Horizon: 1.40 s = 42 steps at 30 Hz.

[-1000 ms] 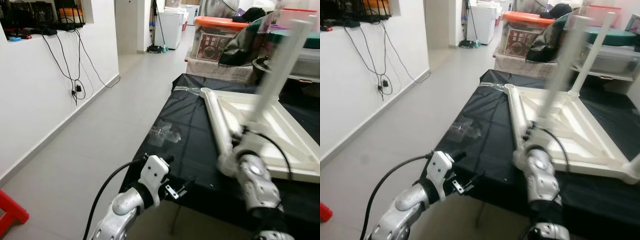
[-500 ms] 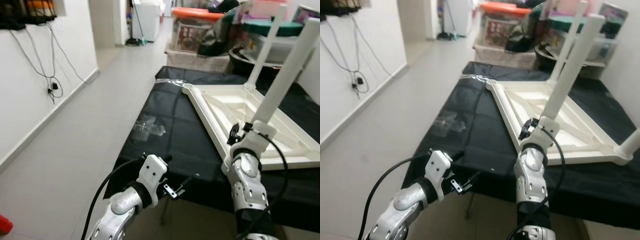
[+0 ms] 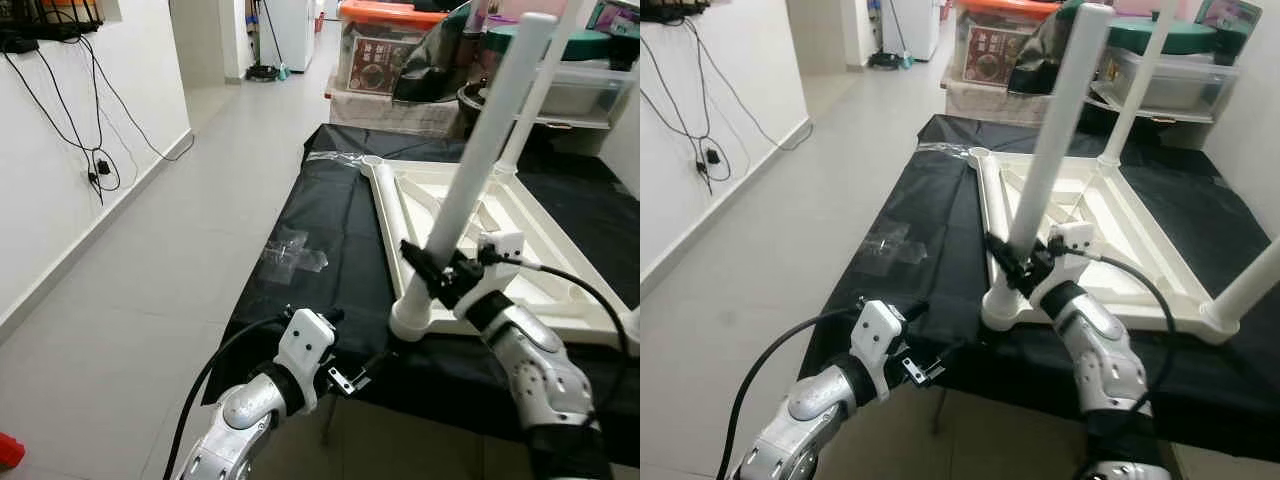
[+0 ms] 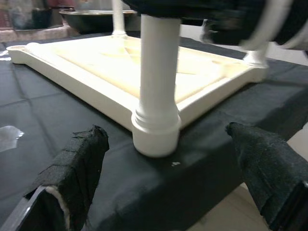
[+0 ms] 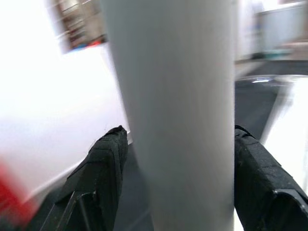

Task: Building children table

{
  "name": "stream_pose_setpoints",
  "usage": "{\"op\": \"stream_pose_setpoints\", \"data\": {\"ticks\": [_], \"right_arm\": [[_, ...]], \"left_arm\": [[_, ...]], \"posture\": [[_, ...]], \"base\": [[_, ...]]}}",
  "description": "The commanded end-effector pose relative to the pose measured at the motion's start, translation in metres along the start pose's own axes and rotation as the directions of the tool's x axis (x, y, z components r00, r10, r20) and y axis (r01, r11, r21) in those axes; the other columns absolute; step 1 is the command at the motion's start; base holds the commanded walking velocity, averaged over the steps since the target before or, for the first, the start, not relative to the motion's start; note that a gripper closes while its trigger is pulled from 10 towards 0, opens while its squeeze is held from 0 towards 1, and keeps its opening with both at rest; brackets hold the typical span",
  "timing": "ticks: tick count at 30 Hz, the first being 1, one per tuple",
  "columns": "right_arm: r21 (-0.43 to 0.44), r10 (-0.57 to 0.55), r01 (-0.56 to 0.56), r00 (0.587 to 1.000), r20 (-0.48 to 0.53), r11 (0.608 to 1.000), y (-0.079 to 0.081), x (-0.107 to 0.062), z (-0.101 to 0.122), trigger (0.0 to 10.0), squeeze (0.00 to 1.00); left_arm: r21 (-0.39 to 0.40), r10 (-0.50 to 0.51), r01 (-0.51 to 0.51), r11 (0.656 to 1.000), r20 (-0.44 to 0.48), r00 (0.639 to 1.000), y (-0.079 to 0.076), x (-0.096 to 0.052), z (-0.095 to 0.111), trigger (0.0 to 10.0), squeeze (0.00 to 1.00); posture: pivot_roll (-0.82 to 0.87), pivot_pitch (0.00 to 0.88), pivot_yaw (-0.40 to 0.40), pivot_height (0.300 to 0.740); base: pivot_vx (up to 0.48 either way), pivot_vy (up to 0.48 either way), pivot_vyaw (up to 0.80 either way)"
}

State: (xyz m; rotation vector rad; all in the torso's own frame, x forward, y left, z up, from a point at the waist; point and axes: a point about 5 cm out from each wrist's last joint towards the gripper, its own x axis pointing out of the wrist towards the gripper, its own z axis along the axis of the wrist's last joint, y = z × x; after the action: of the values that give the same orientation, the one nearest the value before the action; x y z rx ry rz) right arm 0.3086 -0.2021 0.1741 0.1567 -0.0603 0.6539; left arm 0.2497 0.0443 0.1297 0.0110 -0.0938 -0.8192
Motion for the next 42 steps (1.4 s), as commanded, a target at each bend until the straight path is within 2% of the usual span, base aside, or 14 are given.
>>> {"op": "stream_pose_setpoints", "data": {"ticks": [1,10,11,13,22,24,26,34,37,38,39,40,41,42], "right_arm": [[0.028,0.197,-0.196,0.979,-0.044,0.980,0.020,0.005,-0.009,10.0,0.00],[0.058,0.379,-0.376,0.923,-0.067,0.925,0.038,0.014,-0.012,10.0,0.00],[0.050,0.360,-0.357,0.930,-0.072,0.933,0.038,0.017,-0.014,3.4,0.00],[0.048,0.328,-0.325,0.941,-0.080,0.944,0.036,0.020,-0.016,0.0,0.00],[0.022,-0.363,0.364,0.931,-0.052,0.931,-0.016,0.031,-0.023,0.0,0.00],[0.046,-0.560,0.562,0.827,-0.045,0.826,-0.032,0.023,-0.024,0.0,0.00],[0.028,-0.820,0.820,0.572,-0.037,0.571,-0.051,-0.001,-0.027,0.0,0.00],[-0.003,-0.975,0.976,0.220,0.010,0.220,-0.050,-0.027,-0.029,0.0,0.00],[0.013,-0.982,0.982,0.190,0.016,0.190,-0.042,-0.023,-0.029,0.0,0.00],[0.025,-0.975,0.975,0.221,0.016,0.221,-0.038,-0.016,-0.030,1.9,0.00],[0.036,-0.957,0.957,0.287,0.035,0.288,-0.034,-0.005,-0.028,10.0,0.00],[0.046,-0.936,0.936,0.348,0.053,0.350,-0.030,0.003,-0.027,10.0,0.55],[0.046,-0.936,0.936,0.348,0.053,0.350,-0.030,0.003,-0.027,10.0,0.55],[0.059,-0.912,0.911,0.404,0.071,0.408,-0.026,0.010,-0.025,10.0,1.00]], "left_arm": [[0.005,-0.003,0.003,1.000,-0.010,1.000,0.000,0.000,-0.002,10.0,0.00],[0.005,-0.002,0.002,1.000,-0.011,1.000,0.000,0.000,-0.002,10.0,0.00],[0.005,-0.002,0.002,1.000,-0.012,1.000,0.000,0.000,-0.002,10.0,0.00],[0.005,-0.002,0.002,1.000,-0.012,1.000,0.000,0.000,-0.002,10.0,0.00],[0.003,-0.002,0.002,1.000,-0.012,1.000,-0.001,-0.001,-0.002,10.0,0.00],[0.002,-0.002,0.002,1.000,-0.012,1.000,-0.001,-0.001,-0.002,10.0,0.00],[0.002,-0.003,0.003,1.000,-0.012,1.000,-0.001,-0.001,-0.002,10.0,0.00],[0.002,-0.002,0.002,1.000,-0.012,1.000,-0.001,0.000,-0.001,10.0,0.00],[0.002,-0.001,0.001,1.000,-0.012,1.000,-0.001,0.000,-0.001,10.0,0.00],[0.002,-0.001,0.001,1.000,-0.012,1.000,-0.001,0.000,-0.001,10.0,0.00],[0.002,0.000,0.000,1.000,-0.012,1.000,-0.001,0.000,-0.001,10.0,0.00],[0.001,0.001,-0.001,1.000,-0.012,1.000,-0.001,0.000,-0.001,10.0,0.00],[0.001,0.001,-0.001,1.000,-0.012,1.000,-0.001,0.000,-0.001,10.0,0.00],[0.001,0.001,-0.001,1.000,-0.012,1.000,-0.001,0.000,-0.001,10.0,0.00]], "posture": [[0.15,0.000,-0.103,0.740],[0.15,0.000,-0.103,0.740],[0.15,0.000,-0.103,0.740],[0.15,0.000,-0.103,0.740],[0.15,0.000,-0.104,0.740],[0.15,0.000,-0.104,0.740],[0.14,0.000,-0.101,0.740],[0.14,0.000,-0.104,0.740],[0.14,0.000,-0.104,0.740],[0.14,0.000,-0.104,0.740],[0.14,0.000,-0.106,0.740],[0.14,0.000,-0.106,0.740],[0.14,0.000,-0.106,0.740],[0.14,0.000,-0.105,0.740]], "base": [[0.000,0.000,0.00],[0.000,0.000,0.00],[0.000,0.000,0.00],[0.000,0.000,0.00],[0.000,0.000,0.00],[0.000,0.000,0.00],[0.000,0.000,0.00],[0.000,0.000,0.00],[0.000,0.000,0.00],[0.000,0.000,0.00],[0.000,0.000,0.00],[0.000,0.000,0.00],[0.000,0.000,0.00],[0.000,0.000,0.00]]}}
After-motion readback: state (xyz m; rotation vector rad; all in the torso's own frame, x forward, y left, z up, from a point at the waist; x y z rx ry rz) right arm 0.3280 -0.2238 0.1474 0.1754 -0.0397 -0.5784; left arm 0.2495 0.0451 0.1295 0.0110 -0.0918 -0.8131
